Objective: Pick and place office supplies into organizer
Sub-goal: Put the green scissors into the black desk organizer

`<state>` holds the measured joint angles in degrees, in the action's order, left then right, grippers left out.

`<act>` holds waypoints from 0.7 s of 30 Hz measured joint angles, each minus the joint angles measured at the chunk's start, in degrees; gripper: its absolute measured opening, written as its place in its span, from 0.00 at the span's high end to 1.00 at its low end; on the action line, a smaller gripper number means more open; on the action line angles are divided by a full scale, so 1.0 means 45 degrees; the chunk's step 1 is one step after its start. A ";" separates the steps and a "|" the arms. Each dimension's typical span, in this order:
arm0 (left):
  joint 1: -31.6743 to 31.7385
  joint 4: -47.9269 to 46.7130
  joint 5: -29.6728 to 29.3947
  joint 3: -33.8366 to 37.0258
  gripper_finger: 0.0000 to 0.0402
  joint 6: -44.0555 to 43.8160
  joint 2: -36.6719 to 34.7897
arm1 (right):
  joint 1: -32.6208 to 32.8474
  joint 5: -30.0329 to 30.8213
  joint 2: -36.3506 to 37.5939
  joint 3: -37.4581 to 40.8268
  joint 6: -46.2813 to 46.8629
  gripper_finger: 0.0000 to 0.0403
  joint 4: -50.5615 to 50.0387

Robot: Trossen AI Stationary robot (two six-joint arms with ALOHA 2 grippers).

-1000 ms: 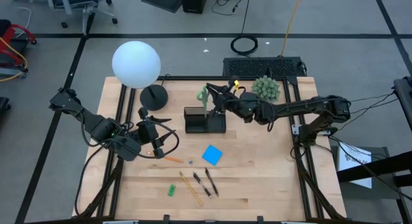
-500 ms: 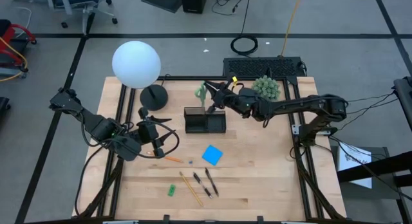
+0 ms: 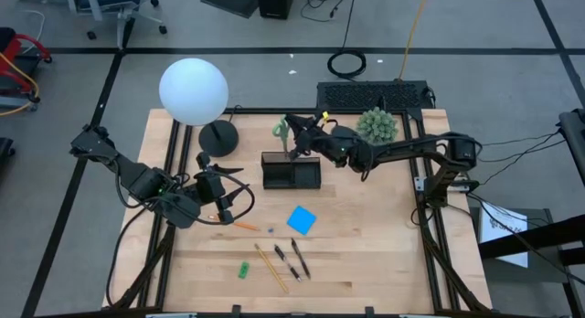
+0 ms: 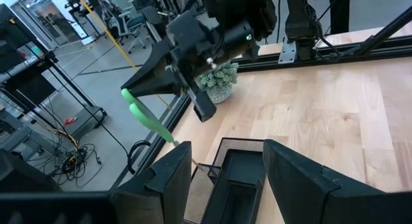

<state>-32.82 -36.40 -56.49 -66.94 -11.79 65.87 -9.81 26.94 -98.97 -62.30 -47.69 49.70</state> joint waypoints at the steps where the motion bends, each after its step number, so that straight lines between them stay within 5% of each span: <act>1: 0.0000 0.0002 -0.0003 0.0000 0.51 0.0000 0.0000 | -0.0026 0.0000 -0.0050 0.0000 0.0088 0.97 -0.0014; 21: 0.0000 -0.0019 -0.0003 0.0000 0.51 0.0000 0.0000 | -0.0076 0.0011 -0.1689 0.0005 0.0795 0.97 -0.0554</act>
<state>-32.82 -36.49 -56.50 -66.94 -11.79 65.87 -10.15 26.99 -106.57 -62.28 -44.12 47.21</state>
